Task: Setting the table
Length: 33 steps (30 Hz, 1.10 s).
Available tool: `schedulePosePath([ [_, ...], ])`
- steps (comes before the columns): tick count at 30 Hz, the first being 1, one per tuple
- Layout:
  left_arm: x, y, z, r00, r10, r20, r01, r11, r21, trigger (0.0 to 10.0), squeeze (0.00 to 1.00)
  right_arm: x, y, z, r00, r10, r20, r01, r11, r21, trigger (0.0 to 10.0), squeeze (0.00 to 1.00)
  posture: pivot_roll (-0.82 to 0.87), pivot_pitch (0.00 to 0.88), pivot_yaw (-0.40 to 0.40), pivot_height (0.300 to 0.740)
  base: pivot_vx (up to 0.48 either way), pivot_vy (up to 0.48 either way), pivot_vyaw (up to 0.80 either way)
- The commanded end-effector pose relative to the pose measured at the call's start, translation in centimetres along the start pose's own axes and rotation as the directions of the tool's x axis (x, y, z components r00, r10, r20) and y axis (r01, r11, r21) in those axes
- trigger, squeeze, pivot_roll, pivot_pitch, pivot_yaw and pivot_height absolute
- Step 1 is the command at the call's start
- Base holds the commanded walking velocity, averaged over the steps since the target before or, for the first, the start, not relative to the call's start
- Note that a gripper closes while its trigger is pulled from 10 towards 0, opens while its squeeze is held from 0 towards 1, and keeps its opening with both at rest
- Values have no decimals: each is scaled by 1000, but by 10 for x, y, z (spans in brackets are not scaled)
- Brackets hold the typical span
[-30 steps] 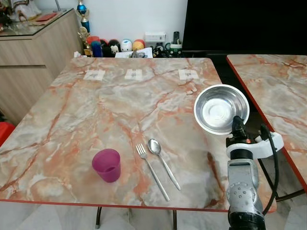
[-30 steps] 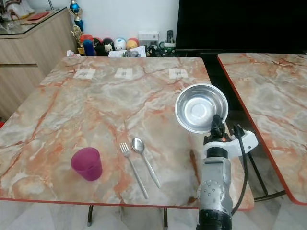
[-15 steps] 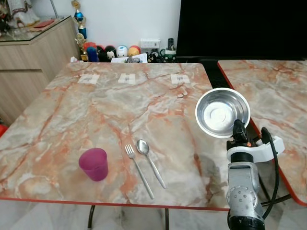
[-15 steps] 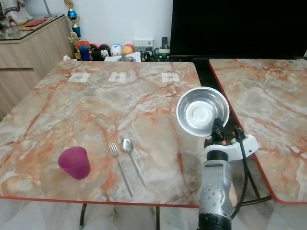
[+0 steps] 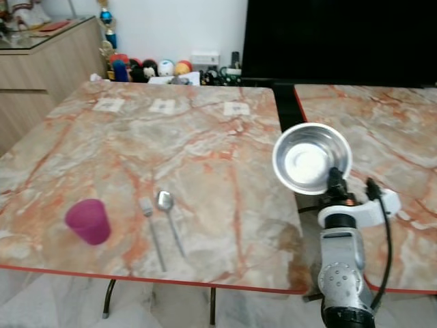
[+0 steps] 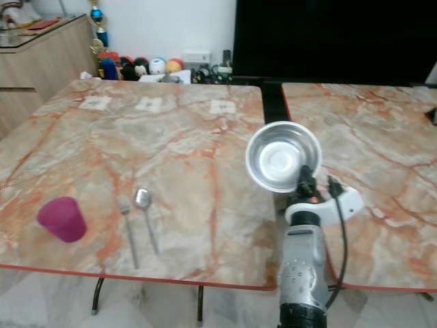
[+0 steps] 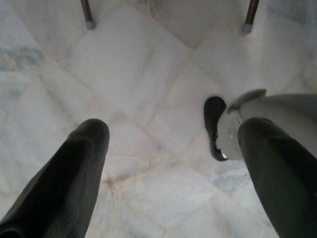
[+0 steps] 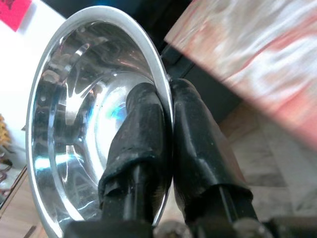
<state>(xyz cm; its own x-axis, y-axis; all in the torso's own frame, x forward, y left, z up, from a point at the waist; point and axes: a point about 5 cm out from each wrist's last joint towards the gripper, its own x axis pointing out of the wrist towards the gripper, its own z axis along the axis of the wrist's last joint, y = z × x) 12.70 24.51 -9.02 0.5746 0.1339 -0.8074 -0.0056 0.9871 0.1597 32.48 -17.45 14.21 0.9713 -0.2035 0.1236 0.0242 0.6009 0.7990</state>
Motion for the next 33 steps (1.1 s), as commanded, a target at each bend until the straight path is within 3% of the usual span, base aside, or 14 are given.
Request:
schedulePosePath([
  [1, -2, -7, -10, 999, -24, -33, 24, 1000, -3, 10000, 0, 0, -2, 9, 999, -7, 31, 8, 1000, -19, 10000, 0, -11, 56, 20, 740, 0, -450, 0],
  [7, -4, -5, -14, 998, -27, -49, 28, 1000, 5, 10000, 0, -3, -4, 7, 999, -26, 20, 26, 999, -23, 10000, 0, -20, 51, 24, 740, 0, -449, 0],
  [14, -3, -4, -14, 998, -31, -54, 32, 999, 9, 10000, 0, -7, -5, 6, 999, -27, 19, 27, 999, -29, 10000, 0, -25, 45, 24, 740, 0, -449, -665],
  [33, -1, -10, -11, 998, -41, -57, 41, 999, 8, 10000, 0, -5, -5, 11, 998, -38, 46, 40, 998, -40, 10000, 0, -26, 46, 22, 740, 0, -440, 0],
])
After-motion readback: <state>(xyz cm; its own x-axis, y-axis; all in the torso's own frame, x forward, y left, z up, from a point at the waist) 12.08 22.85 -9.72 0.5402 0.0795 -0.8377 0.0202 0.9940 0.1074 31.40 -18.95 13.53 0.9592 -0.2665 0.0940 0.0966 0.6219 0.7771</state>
